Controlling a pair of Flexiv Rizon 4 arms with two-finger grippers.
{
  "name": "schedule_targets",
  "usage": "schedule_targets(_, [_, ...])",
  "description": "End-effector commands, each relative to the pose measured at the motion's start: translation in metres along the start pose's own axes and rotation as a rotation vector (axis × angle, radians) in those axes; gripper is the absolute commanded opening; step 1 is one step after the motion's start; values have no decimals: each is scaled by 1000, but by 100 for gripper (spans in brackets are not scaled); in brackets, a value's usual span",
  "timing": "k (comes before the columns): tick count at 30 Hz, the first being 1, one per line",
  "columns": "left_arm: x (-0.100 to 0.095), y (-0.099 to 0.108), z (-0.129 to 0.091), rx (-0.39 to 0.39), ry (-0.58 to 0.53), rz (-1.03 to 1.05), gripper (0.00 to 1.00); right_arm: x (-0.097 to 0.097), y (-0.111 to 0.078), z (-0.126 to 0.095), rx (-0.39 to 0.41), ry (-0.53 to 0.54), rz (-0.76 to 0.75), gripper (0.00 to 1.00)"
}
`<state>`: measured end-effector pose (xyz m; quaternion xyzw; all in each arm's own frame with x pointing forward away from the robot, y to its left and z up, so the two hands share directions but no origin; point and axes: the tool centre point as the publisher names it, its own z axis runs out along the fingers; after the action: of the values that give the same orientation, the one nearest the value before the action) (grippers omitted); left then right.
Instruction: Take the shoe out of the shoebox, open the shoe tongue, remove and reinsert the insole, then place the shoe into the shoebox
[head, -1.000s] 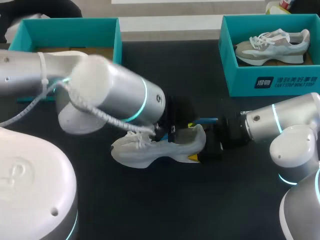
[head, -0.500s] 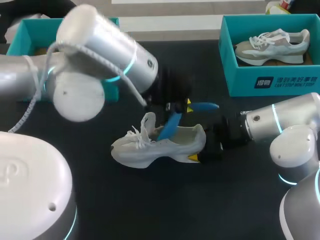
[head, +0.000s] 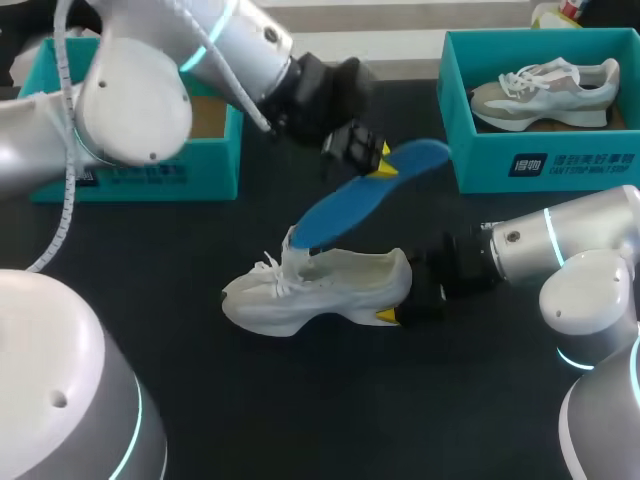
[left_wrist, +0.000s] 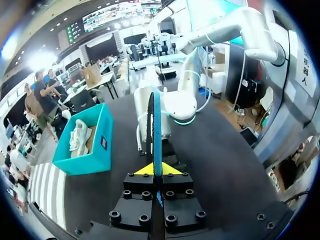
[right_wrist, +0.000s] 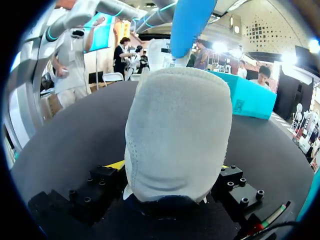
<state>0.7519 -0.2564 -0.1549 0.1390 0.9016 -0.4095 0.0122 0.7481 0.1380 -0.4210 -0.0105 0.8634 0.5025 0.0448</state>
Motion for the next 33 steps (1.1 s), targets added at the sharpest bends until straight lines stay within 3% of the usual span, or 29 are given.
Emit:
schedule_targets(1, [-2, -6, -7, 84, 22, 7, 0, -1, -3, 4, 6, -3, 0, 0])
schedule_targets(8, [-6, -36, -29, 235, -10, 15, 0, -1, -3, 4, 6, -3, 0, 0])
schedule_targets(16, [-5, -53, -55, 383, -53, -3, 0, -1, -3, 4, 6, -3, 0, 0])
schedule_targets(33, [-5, -53, -55, 383, -53, -3, 0, -1, -3, 4, 6, -3, 0, 0])
